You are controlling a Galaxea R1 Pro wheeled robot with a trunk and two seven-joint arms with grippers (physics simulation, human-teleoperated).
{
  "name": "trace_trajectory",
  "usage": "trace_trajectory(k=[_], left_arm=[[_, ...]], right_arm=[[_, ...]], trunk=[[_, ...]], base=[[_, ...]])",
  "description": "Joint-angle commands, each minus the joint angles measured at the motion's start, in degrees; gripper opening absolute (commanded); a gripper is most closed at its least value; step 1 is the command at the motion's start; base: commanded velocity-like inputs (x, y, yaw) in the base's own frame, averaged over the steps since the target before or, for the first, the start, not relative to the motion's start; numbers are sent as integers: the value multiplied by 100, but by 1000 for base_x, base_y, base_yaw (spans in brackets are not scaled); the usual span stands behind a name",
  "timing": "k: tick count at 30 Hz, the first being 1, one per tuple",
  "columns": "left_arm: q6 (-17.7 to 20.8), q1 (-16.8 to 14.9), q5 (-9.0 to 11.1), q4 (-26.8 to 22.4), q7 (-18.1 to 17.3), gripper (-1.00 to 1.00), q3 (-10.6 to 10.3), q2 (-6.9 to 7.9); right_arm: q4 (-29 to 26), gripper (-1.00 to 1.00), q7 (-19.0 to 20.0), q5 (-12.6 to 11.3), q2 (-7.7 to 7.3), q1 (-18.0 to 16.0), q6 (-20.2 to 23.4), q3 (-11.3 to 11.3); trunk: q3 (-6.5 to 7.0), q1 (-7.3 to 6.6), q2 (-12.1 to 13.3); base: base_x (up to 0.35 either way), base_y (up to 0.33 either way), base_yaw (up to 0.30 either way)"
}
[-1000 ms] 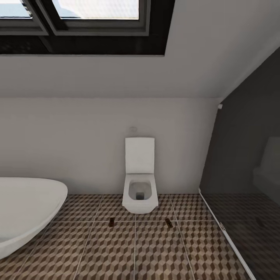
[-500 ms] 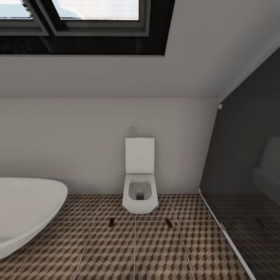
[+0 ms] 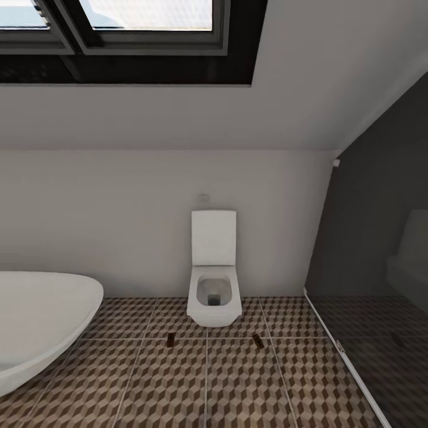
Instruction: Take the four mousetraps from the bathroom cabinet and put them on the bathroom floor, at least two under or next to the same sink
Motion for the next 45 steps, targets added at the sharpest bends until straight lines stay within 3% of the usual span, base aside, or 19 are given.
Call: trace_trajectory(k=[1, 45], left_arm=[[22, -4, 59, -2, -8, 100, -42, 1], [20, -4, 62, -2, -8, 100, -42, 1]], right_arm=[[19, 100, -25, 49, -2, -7, -30, -47], [14, 100, -62, 24, 2, -8, -68, -60]], trunk=[[-6, 0, -4], [-6, 0, -4]], base=[[0, 0, 0], [0, 0, 0]])
